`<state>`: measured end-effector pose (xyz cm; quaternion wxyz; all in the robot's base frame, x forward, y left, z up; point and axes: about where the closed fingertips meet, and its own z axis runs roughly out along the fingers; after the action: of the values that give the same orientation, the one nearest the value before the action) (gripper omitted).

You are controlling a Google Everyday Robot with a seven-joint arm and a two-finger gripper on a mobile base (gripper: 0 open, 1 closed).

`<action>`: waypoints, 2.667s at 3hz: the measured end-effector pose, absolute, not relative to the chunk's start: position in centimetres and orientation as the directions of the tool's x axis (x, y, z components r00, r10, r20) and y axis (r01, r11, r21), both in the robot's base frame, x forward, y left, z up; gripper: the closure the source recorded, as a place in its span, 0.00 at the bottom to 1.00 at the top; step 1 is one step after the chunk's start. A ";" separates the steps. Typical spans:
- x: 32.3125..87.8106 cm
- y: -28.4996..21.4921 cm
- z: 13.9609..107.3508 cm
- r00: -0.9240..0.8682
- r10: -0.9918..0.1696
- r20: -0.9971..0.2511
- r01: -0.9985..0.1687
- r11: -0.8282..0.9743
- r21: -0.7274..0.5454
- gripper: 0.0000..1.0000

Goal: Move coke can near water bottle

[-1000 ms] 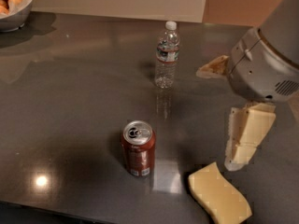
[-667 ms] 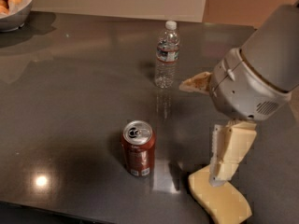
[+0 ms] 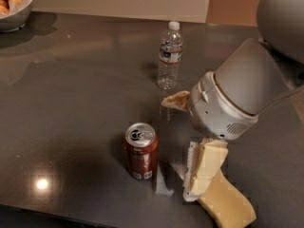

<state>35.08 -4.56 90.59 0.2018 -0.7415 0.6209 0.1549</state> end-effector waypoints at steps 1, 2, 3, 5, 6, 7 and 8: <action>35.1 -2.7 89.8 0.154 -0.846 -0.510 -0.988 -0.139 -0.068 0.00; 35.0 -0.8 89.6 0.129 -0.830 -0.543 -0.991 -0.128 -0.040 0.00; 34.7 1.0 89.6 0.121 -0.808 -0.577 -0.992 -0.122 -0.038 0.18; 35.2 2.0 90.0 0.084 -0.781 -0.619 -0.996 -0.090 -0.022 0.65; 37.8 1.1 91.7 0.029 -0.773 -0.634 -0.999 -0.003 -0.042 0.87; 42.1 -0.6 93.5 -0.053 -0.764 -0.643 -0.990 0.125 -0.066 1.00; 46.6 -2.2 94.9 -0.113 -0.754 -0.647 -0.967 0.234 -0.104 1.00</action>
Offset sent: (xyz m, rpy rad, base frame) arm -0.0001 0.0590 -0.0148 0.1069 0.1276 -0.0298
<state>46.59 -2.24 94.94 0.3026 -0.5932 0.7249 0.1759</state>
